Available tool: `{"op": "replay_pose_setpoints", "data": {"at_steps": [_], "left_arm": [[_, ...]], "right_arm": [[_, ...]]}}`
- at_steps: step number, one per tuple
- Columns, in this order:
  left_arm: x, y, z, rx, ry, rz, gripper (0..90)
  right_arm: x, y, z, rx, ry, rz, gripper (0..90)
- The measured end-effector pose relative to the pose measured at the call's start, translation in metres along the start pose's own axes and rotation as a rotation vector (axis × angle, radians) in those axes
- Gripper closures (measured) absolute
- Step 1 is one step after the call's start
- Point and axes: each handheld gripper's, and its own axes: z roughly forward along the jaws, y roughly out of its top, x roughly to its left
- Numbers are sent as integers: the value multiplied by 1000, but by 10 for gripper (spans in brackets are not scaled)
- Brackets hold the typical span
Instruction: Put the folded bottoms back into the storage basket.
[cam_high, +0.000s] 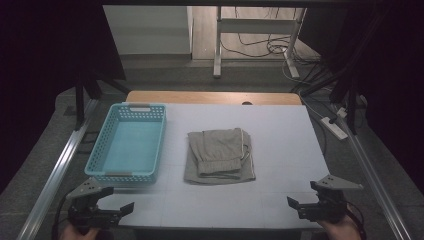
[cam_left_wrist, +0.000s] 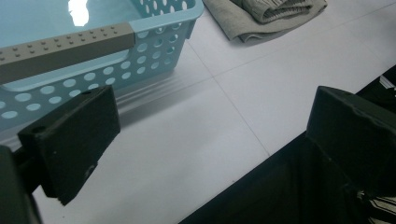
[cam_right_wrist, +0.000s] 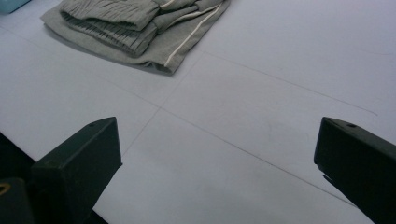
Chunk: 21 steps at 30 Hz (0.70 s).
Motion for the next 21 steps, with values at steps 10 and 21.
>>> {"op": "replay_pose_setpoints", "data": {"at_steps": [10,21], "left_arm": [[-1,0,-1,-3,-5,19,29],[-2,0,-1,-6,-5,28,24]], "right_arm": [[3,1,2,19,6,-32,11],[3,1,3,32,28,-41,12]]}}
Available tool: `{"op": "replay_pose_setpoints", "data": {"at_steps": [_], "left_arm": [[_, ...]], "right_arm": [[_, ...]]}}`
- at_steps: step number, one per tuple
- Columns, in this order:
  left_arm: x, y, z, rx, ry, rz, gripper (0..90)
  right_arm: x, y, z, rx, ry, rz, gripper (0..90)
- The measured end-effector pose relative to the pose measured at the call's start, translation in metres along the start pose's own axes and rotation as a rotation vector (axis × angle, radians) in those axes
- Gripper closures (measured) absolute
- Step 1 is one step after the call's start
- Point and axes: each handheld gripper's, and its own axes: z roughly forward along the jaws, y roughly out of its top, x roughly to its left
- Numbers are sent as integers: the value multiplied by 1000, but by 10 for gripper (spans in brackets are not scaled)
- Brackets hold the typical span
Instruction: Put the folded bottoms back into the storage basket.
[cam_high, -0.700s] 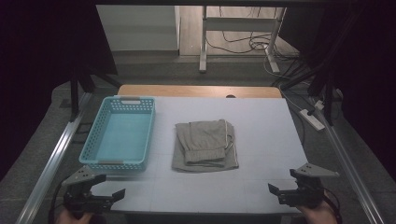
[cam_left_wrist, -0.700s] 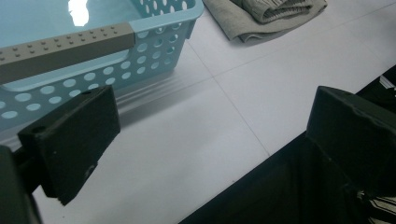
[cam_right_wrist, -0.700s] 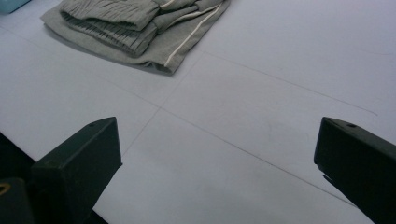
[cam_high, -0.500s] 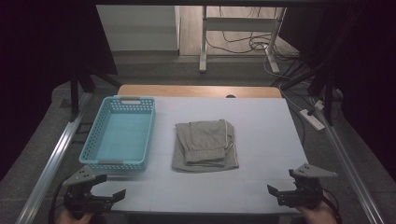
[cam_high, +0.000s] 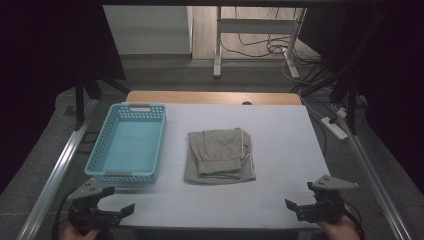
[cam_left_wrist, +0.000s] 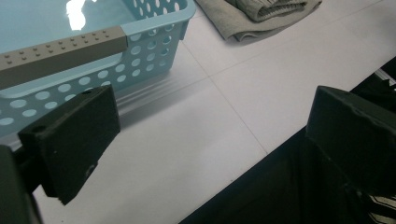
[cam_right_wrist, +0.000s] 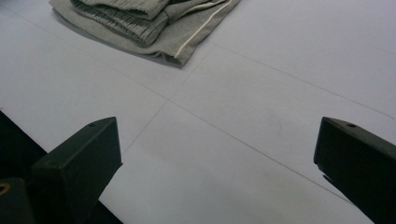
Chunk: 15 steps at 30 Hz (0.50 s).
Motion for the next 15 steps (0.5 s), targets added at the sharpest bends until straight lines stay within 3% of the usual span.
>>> {"op": "replay_pose_setpoints", "data": {"at_steps": [15], "left_arm": [[-3,0,-1,-26,15,19,0]], "right_arm": [[0,0,0,3,0,-1,12]]}}
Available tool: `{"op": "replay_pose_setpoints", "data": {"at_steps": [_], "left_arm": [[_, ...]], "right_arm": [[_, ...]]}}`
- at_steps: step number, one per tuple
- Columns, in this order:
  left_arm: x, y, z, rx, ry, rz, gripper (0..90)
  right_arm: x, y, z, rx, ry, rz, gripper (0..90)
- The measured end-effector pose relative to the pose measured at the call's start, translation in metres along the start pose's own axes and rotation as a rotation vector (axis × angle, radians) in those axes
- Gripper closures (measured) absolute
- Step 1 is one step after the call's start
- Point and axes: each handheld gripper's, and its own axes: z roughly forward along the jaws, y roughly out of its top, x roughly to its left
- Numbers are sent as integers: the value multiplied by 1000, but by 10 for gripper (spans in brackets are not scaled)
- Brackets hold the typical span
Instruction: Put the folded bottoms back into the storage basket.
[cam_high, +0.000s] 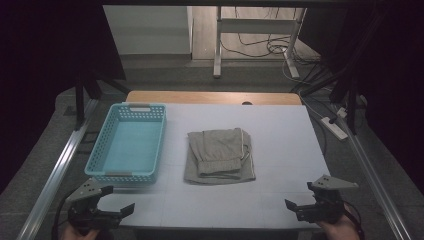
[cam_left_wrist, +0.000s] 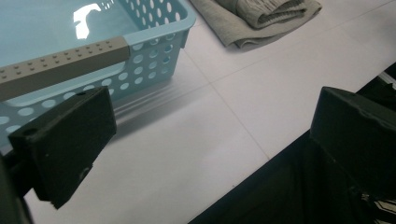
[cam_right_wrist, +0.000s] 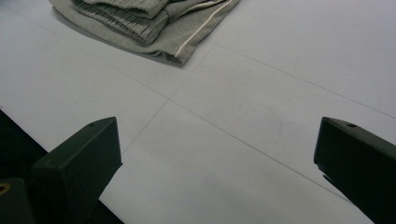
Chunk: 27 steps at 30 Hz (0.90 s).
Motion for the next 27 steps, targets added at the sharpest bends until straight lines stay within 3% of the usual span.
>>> {"op": "replay_pose_setpoints", "data": {"at_steps": [20,27], "left_arm": [[-5,4,1,-26,-71,13,0],[-11,9,10,5,-128,65,2]], "right_arm": [[1,0,1,13,9,-7,12],[0,0,1,16,13,-9,12]]}}
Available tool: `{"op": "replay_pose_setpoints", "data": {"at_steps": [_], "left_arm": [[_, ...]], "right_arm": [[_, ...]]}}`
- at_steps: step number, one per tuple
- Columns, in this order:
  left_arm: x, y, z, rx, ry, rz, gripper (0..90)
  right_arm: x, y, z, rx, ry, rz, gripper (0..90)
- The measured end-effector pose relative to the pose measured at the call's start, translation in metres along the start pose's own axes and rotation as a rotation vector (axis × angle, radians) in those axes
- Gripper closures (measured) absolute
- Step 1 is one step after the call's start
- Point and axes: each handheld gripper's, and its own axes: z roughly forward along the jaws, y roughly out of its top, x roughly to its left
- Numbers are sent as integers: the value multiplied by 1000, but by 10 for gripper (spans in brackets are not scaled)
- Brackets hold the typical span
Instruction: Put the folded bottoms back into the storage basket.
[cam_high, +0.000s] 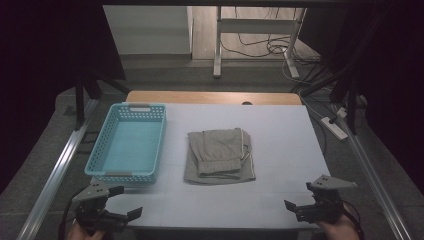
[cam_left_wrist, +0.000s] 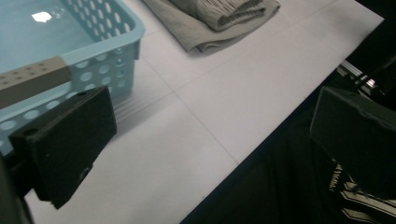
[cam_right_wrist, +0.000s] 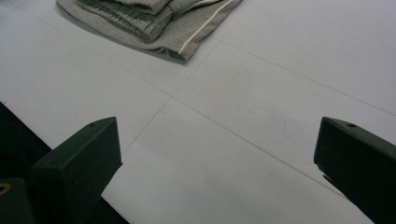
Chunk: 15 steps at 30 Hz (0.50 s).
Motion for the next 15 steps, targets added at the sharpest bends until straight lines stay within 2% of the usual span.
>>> {"op": "replay_pose_setpoints", "data": {"at_steps": [5,8,15], "left_arm": [[-1,4,5,-3,-32,23,2],[-1,5,9,-6,-64,31,2],[0,8,12,-7,-52,50,2]], "right_arm": [[0,0,0,-2,-1,-1,12],[0,0,0,0,0,-3,12],[0,0,0,0,1,-6,12]]}}
